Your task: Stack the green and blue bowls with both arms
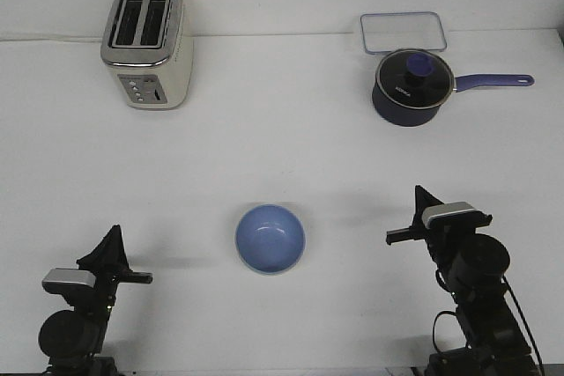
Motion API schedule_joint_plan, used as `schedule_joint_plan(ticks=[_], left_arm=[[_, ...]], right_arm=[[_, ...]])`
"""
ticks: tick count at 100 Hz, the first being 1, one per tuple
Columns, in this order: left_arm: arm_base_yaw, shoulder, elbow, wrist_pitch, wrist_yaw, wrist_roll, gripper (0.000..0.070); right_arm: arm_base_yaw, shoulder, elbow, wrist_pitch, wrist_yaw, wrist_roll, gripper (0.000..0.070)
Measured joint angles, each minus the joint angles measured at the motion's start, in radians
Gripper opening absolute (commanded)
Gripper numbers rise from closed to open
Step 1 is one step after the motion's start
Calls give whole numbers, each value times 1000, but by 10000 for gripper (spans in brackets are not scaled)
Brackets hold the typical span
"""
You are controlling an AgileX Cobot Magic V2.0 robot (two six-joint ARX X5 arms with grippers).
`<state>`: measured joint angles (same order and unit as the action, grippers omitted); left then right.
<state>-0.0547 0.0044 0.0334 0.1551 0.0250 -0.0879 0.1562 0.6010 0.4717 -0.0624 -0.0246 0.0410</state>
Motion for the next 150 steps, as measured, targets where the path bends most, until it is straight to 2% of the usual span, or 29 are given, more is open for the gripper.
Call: schedule_joint_plan(ticks=[28,49,79,101,150], left_arm=[[0,0,0,0,0,0,13],[0,0,0,0,0,0,13],[0,0,0,-1,0,0,13],[0,0,0,-8,0,0,13],[0,0,0,-6,0,0,13]], right_arm=[[-10,-127,-26,12,0,0,0],[-54,-305,-203,73,-1,0,0],[-119,-602,-389,89,-1,0,0],[-134,-599,-454,146,1,0,0],[-145,-599,-457,142,-1,0,0]])
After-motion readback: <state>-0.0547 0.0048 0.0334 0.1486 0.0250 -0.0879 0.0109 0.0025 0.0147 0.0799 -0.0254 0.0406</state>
